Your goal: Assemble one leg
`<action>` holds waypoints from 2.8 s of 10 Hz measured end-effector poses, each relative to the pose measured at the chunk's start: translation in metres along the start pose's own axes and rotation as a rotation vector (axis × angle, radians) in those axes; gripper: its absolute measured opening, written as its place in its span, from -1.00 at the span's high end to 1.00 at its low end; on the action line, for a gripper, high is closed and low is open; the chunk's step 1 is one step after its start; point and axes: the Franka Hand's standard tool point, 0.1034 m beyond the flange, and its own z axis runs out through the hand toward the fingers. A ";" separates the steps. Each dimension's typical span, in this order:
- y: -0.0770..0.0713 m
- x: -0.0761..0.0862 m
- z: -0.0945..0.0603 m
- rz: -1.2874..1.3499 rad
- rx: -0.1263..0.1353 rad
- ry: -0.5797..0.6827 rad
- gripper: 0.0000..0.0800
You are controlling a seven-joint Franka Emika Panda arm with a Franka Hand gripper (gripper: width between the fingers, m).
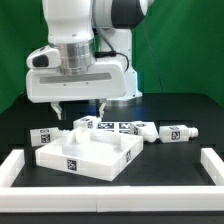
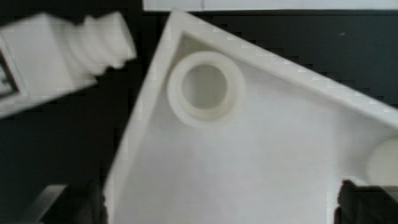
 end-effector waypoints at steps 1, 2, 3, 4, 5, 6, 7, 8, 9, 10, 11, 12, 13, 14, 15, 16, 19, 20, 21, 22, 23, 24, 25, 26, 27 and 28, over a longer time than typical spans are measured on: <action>0.003 0.004 -0.001 0.011 0.014 0.005 -0.62; 0.001 0.003 0.000 0.007 0.014 0.002 -0.62; 0.000 0.003 0.000 0.005 0.014 0.001 -0.62; 0.001 0.003 0.000 0.005 0.014 0.001 -0.62; 0.003 0.006 0.001 0.023 0.011 0.004 -0.62; 0.012 0.020 0.001 0.091 -0.002 0.030 -0.62; 0.021 0.034 0.002 0.102 -0.030 0.099 -0.62; 0.027 0.035 0.007 0.089 -0.052 0.146 -0.62; 0.029 0.033 0.010 0.044 -0.054 0.141 -0.62; 0.028 0.034 0.009 0.047 -0.054 0.142 -0.62; 0.028 0.034 0.009 0.045 -0.054 0.142 -0.62; 0.028 0.034 0.009 0.045 -0.054 0.141 -0.62; 0.028 0.034 0.011 0.046 -0.055 0.140 -0.62; 0.031 0.040 0.018 0.095 -0.057 0.132 -0.62; 0.034 0.051 0.027 0.134 -0.060 0.124 -0.62; 0.034 0.053 0.036 0.158 -0.069 0.127 -0.62; 0.033 0.050 0.044 0.172 -0.067 0.123 -0.59; 0.033 0.050 0.044 0.171 -0.067 0.122 -0.59; 0.033 0.049 0.044 0.171 -0.067 0.122 -0.17; 0.033 0.049 0.044 0.171 -0.067 0.122 0.17; 0.033 0.049 0.044 0.171 -0.067 0.122 0.17; 0.026 0.050 0.043 0.204 -0.059 0.110 0.65; 0.009 0.058 0.037 0.235 -0.045 0.092 0.87; -0.010 0.071 0.031 0.262 -0.035 0.083 0.87; -0.028 0.086 0.025 0.292 -0.029 0.076 0.87; -0.038 0.102 0.021 0.297 -0.024 0.077 0.87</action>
Offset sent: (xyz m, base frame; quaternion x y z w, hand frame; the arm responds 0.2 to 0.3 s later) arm 0.0000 0.0000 0.0000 0.0000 0.0000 0.0000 1.0000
